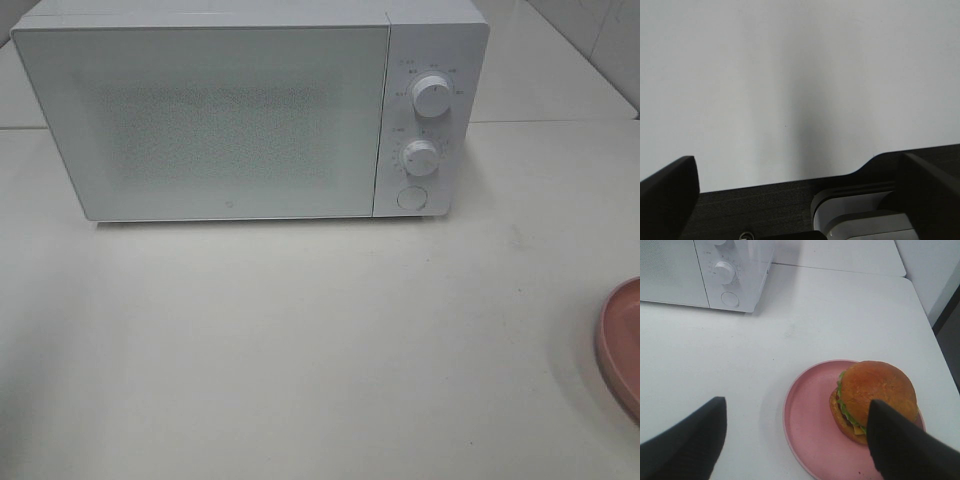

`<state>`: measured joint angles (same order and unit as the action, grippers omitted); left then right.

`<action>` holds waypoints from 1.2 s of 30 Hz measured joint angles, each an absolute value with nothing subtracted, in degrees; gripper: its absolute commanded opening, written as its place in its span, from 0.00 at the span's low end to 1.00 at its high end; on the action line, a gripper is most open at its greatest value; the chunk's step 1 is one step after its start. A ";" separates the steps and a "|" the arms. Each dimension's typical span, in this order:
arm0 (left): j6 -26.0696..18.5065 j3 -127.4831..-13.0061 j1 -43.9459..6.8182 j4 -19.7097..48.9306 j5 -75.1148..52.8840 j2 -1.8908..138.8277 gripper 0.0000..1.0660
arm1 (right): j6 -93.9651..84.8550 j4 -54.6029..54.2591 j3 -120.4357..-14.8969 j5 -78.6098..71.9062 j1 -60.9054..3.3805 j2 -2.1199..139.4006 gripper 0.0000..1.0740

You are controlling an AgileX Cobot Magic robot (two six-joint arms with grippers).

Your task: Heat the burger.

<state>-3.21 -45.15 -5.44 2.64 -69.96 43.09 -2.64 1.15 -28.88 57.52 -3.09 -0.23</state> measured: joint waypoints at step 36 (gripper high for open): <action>-3.44 -29.85 -4.53 3.72 -61.54 20.40 0.94 | -2.64 1.15 -28.88 57.52 -3.09 -0.23 0.70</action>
<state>-3.44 -29.85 -4.53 3.72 -61.54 20.40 -2.64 1.15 -28.88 57.52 -3.09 -0.23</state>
